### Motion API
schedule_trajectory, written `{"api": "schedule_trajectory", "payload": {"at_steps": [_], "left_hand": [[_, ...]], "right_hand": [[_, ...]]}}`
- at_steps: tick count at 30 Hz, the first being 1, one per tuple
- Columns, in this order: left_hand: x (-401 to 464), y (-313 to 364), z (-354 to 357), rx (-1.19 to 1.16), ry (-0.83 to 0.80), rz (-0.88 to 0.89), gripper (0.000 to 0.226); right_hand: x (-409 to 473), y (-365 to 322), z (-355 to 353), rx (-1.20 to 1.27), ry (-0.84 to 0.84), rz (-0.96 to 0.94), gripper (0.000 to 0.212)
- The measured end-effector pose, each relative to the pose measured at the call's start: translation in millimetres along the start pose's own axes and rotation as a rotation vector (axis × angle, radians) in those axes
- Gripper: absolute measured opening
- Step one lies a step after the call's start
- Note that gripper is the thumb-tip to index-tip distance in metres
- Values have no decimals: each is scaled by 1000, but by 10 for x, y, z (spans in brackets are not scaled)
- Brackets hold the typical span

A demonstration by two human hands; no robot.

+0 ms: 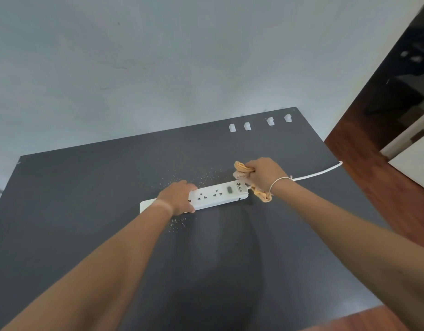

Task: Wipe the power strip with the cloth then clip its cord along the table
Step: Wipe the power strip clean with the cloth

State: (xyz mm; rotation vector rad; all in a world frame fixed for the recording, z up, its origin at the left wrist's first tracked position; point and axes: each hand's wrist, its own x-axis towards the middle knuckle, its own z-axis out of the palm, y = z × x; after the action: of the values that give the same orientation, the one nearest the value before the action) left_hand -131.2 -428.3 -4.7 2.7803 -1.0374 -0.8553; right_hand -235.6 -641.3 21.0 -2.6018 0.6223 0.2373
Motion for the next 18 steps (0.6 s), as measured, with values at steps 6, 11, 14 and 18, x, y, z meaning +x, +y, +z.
{"api": "schedule_trajectory", "payload": {"at_steps": [6, 11, 14, 18], "left_hand": [[-7, -6, 9, -12, 4, -11, 66], [-3, -7, 28, -9, 8, -14, 66], [0, -9, 27, -10, 14, -11, 65], [-6, -16, 35, -10, 21, -4, 65]], "right_hand": [[-195, -57, -31, 36, -383, -87, 26], [-138, 34, -63, 130, -194, -46, 29], [-174, 3, -39, 17, -319, -75, 25], [-188, -16, -37, 68, -295, -82, 28]]}}
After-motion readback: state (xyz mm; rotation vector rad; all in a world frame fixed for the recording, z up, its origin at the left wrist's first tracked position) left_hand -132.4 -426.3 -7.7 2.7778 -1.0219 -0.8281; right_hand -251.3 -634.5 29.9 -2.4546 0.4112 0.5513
